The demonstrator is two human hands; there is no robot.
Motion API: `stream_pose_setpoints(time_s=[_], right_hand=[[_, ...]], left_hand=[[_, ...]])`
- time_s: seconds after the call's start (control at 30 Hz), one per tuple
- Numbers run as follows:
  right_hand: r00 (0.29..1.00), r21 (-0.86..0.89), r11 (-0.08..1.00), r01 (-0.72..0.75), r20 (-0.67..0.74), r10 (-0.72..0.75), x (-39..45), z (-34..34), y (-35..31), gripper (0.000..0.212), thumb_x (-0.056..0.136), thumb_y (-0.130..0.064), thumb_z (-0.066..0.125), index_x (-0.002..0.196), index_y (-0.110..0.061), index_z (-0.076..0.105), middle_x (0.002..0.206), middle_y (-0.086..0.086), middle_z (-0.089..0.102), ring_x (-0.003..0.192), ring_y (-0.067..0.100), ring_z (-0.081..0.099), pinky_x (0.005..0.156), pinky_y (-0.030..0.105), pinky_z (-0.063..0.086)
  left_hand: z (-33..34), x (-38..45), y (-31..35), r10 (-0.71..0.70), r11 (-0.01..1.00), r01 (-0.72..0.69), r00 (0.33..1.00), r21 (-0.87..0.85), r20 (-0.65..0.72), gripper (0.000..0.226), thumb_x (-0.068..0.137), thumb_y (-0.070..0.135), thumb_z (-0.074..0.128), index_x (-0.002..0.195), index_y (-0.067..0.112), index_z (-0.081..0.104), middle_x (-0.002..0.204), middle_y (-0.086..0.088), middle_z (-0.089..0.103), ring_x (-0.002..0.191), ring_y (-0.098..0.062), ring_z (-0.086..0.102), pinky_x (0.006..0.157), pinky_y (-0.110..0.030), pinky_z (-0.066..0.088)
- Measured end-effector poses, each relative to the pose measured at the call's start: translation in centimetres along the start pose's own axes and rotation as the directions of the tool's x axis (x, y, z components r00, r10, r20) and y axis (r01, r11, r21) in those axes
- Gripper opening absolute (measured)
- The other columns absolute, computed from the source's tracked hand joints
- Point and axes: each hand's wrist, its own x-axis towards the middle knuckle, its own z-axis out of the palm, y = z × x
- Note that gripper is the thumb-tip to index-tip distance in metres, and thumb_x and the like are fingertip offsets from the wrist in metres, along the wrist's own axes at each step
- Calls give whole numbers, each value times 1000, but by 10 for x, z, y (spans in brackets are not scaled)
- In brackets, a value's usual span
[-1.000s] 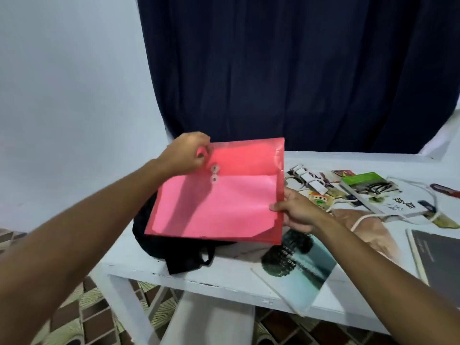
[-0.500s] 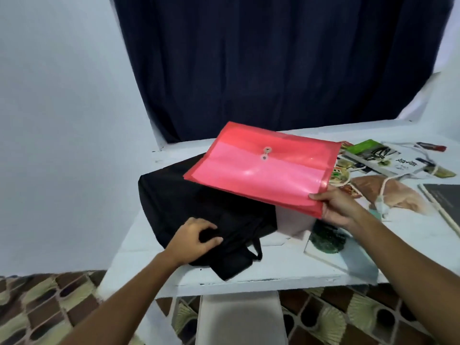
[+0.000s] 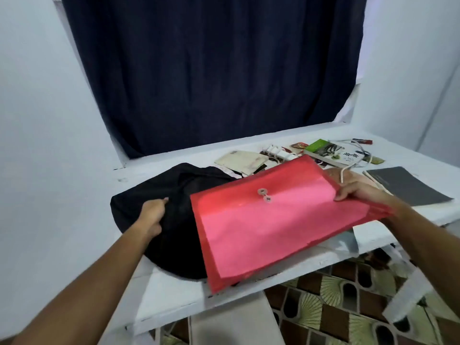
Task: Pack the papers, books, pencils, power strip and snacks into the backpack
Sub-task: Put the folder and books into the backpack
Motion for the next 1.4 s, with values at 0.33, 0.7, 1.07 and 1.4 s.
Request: stream_pose_setpoints(time_s=[0.33,0.7,1.07,1.4], right_hand=[[996,41,999,-17,-90,21,2,37,-6,26,83,12,41,65,-7,43,40,10,48,23,15,46,24,16,36],[996,74,996,-41,-81,47,9,52,-14,24,87,14,32,78,-7,40,42,10,52,27,19,53,25,18,39],[994,77,993,-95,58,91,31,44,-34,24,86,15,37,72,-3,46,49,13,55,33,21,58,33,23,50],[975,257,965,-57,222,-2,35,107,-47,32,86,21,26,85,-3,48,71,13,55,49,21,65,41,29,55]], left_hand=[[6,15,35,776,493,-648,629,581,43,20,89,-4,40,92,15,45,90,-5,51,74,-24,48,70,-33,38],[16,39,-19,606,-487,-315,551,815,575,60,60,45,81,100,5,63,131,-24,48,109,-38,43,81,-52,39],[43,67,-27,292,-255,-378,847,890,443,70,90,51,55,148,24,28,140,-14,47,122,-36,51,96,-49,47],[50,65,103,295,108,-520,831,848,472,19,94,27,58,111,20,63,103,-3,63,100,-22,56,90,-34,43]])
